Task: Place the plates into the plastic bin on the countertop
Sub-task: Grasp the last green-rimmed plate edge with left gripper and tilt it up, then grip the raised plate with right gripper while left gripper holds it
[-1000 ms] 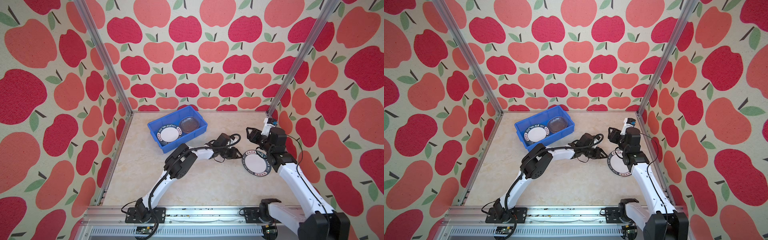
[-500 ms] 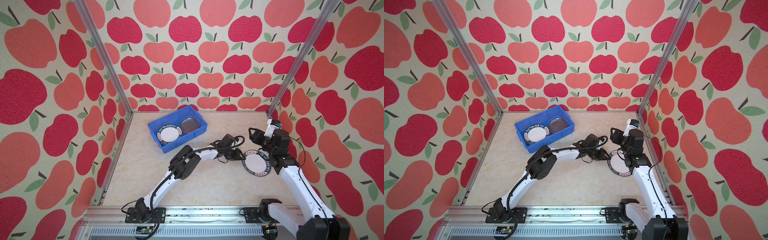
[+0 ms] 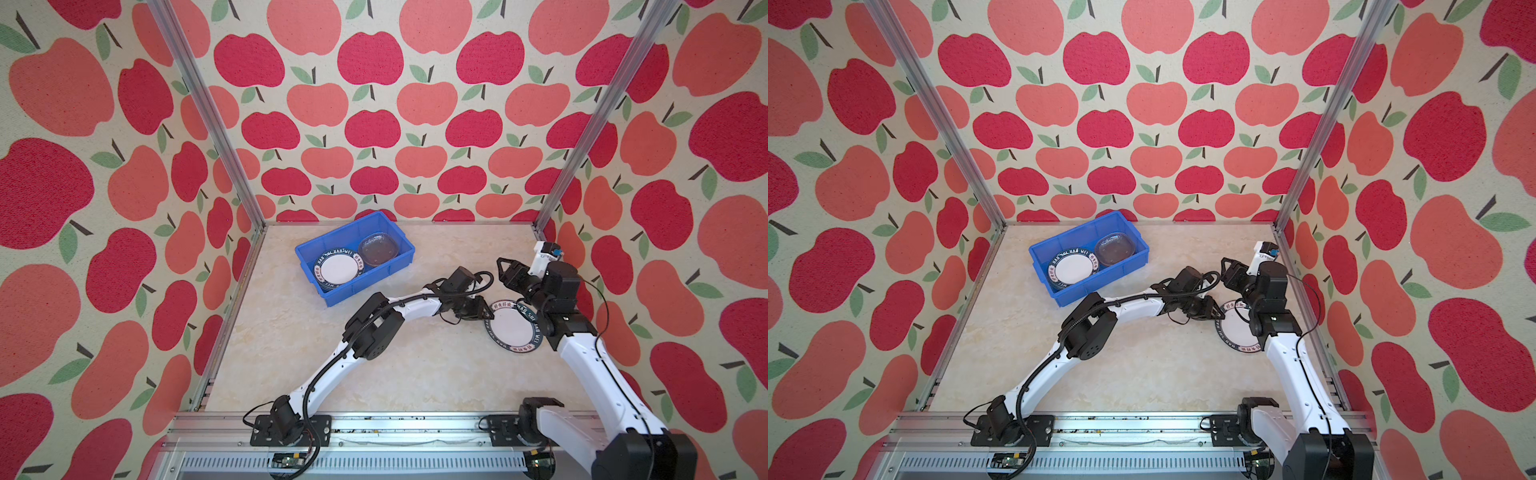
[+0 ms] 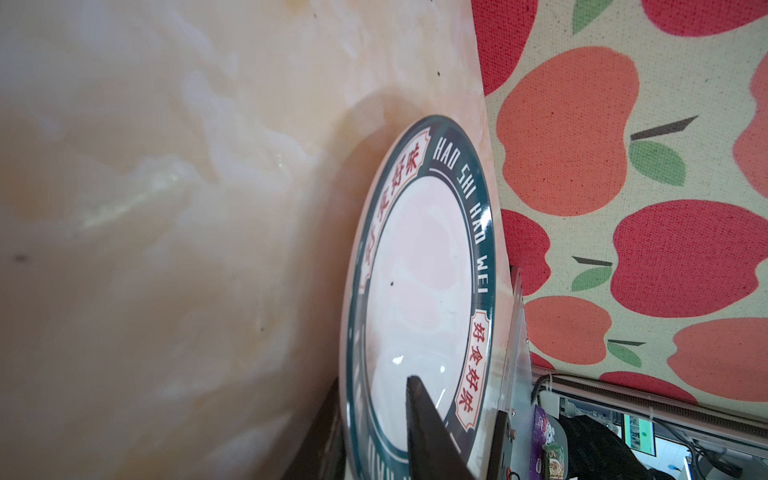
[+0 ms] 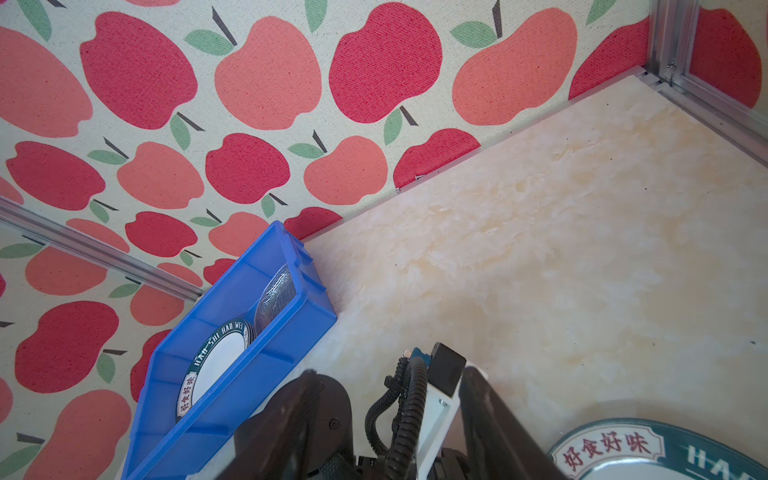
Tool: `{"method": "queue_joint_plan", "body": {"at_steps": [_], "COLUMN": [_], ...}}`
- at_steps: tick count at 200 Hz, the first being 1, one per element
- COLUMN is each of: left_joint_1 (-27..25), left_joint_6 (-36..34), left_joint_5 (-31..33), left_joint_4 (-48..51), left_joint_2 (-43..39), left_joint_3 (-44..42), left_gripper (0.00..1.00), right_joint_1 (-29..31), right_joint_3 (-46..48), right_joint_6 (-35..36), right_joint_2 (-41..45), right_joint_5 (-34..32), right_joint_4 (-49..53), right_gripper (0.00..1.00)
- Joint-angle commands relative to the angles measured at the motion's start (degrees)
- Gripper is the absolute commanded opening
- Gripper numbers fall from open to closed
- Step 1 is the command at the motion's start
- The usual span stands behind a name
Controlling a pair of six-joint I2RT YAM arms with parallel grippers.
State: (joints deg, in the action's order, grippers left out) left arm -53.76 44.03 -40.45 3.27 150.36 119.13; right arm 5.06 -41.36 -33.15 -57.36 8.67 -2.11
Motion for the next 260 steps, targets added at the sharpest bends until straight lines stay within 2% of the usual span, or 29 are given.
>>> {"method": "queue_joint_plan", "body": {"at_steps": [1,69,75,110,136,156,200,228,260], "left_joint_1": [-0.4,-0.1,-0.1,0.0,0.7,1.9,7.2,10.5,14.4], "left_joint_6": [-1.1,-1.3,-1.3,-0.8,-0.4,-0.1,1.6,-1.4,-5.8], "left_joint_5": [-0.4,-0.2,-0.1,-0.4,0.0,0.4,2.6,4.7,8.8], "left_joint_4": [3.1,3.0,3.0,2.3,-0.4,-3.9,-15.5,-11.5,-2.2], "left_joint_2": [2.1,1.5,1.4,1.0,-2.4,-7.9,-28.3,-41.4,-54.9], "left_joint_3": [1.9,1.7,1.7,1.2,-3.3,-10.2,-37.6,-48.0,-52.9], "left_gripper": [0.23,0.14,0.09,0.00,0.00,0.00,0.00,0.00,0.00], "right_joint_1": [-0.4,-0.5,-0.5,-0.6,-0.5,-0.5,-0.6,-0.6,-0.3], "right_joint_3": [0.5,0.5,0.6,0.3,-1.4,-3.1,-8.3,-12.0,-14.1], "right_joint_6": [-1.0,-1.7,-1.8,-1.8,-0.7,0.3,1.9,2.1,-0.4], "right_joint_2": [0.6,-0.1,-0.3,-1.4,-2.9,-4.0,-7.6,-11.2,-14.4], "right_joint_5": [1.1,2.4,2.5,3.6,6.0,7.0,12.1,16.3,23.7], "right_joint_4": [-1.8,-2.6,-2.8,-3.5,-2.7,-2.1,-1.2,-0.3,-1.3], "right_gripper": [0.58,0.58,0.58,0.58,0.58,0.58,0.57,0.56,0.56]}}
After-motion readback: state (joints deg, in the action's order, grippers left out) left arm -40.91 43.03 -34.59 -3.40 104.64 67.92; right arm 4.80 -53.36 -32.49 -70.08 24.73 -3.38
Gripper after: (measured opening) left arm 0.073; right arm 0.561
